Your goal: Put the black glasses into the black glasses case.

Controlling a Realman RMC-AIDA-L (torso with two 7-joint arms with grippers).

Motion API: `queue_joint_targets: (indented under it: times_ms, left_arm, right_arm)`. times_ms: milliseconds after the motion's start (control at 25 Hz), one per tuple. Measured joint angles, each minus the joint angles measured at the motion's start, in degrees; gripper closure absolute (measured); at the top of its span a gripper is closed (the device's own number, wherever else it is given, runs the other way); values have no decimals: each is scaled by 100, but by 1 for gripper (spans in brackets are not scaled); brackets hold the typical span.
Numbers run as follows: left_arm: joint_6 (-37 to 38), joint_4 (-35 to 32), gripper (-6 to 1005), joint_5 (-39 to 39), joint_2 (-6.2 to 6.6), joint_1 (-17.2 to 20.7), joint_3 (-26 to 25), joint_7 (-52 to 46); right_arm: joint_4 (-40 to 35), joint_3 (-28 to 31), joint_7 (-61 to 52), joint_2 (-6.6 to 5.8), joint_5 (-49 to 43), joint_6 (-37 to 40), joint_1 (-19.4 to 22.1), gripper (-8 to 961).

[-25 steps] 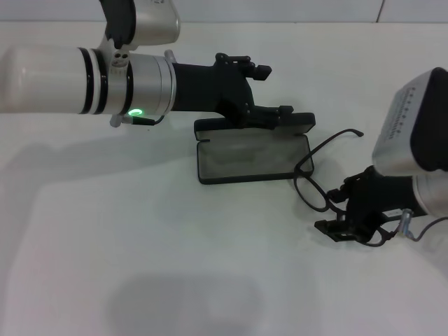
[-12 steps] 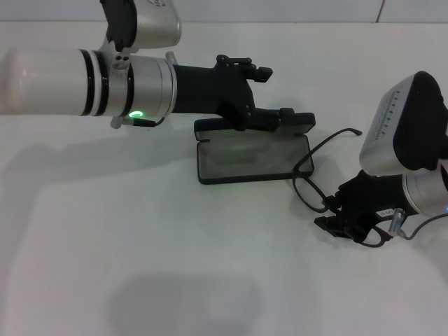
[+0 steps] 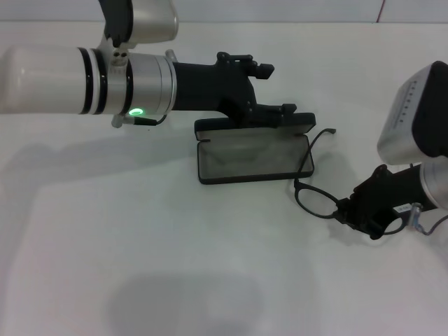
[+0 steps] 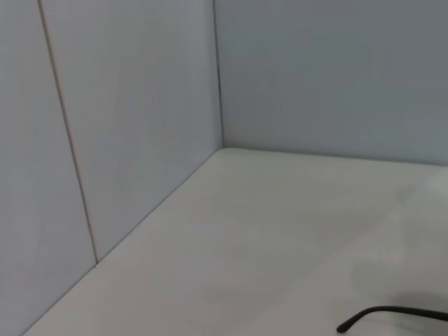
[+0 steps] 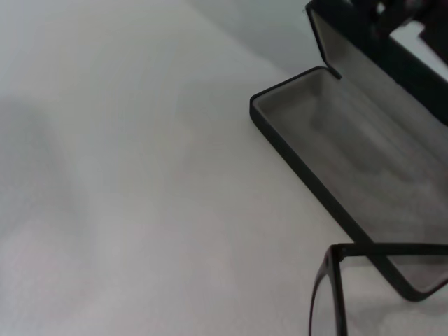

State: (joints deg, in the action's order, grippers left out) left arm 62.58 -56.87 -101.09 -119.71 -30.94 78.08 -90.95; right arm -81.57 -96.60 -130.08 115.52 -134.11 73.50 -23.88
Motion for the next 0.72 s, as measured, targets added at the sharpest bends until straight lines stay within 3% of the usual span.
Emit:
queue_joint_targets:
  times_ms: [160, 320, 600, 720]
  left_arm:
    - [109, -53, 221, 48, 6, 1, -27, -222]
    - [703, -81, 223, 280, 11, -1, -279, -343]
    - [2838, 280, 225, 1262, 52, -13, -1504, -432]
    - [3265, 672, 227, 1516, 115, -141, -1757, -786]
  right_arm:
    - [-386, 236, 165, -18, 12, 201, 253, 819]
    - [-800, 776, 568, -1, 280, 484, 598, 835]
    - [-774, 1576, 1815, 21, 1594, 382, 1019, 836]
    - [-429, 1599, 2985, 23, 2357, 317, 1081, 837]
